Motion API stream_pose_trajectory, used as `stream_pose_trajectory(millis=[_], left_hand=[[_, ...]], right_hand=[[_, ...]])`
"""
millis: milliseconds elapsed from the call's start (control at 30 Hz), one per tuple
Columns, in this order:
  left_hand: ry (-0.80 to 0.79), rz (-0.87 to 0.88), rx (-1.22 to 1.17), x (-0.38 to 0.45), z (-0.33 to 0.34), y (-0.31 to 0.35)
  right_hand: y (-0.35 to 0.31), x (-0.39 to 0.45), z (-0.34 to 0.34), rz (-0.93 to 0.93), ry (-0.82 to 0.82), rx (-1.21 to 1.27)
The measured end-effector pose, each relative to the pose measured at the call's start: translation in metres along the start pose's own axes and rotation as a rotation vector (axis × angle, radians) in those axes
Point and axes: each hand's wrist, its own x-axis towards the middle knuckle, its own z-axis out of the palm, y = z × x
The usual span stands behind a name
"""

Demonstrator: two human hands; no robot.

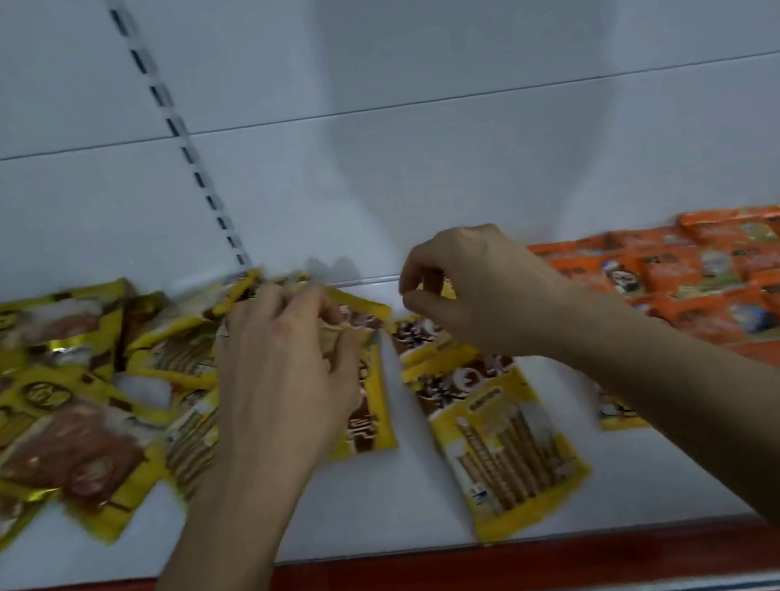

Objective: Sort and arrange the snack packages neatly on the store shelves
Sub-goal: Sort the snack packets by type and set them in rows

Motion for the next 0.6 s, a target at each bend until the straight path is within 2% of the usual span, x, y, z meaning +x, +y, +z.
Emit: stream_pose_trajectory(millis=[133,233,467,600], left_hand=[[-0.132,-0.158,0.092,-0.004,-0.018,-0.061],[-0.176,-0.140,0.036,-0.010,-0.023,-0.096],[-0.223,-0.130,-0.143,-0.021,-0.016,-0.124],[-0.264,-0.126,-0.140,-0.027,-0.009,-0.130]], right_hand=[[-0.042,0.041,0.036,-0.109,-0.162,-0.080],[-0.059,0.060,0.057,-0.206,-0.311,-0.185],[-0.083,0.084,0.087,-0.196,-0.246,-0.035],[-0.098,0.087,0.101,-0.045,-0.221,0.020]])
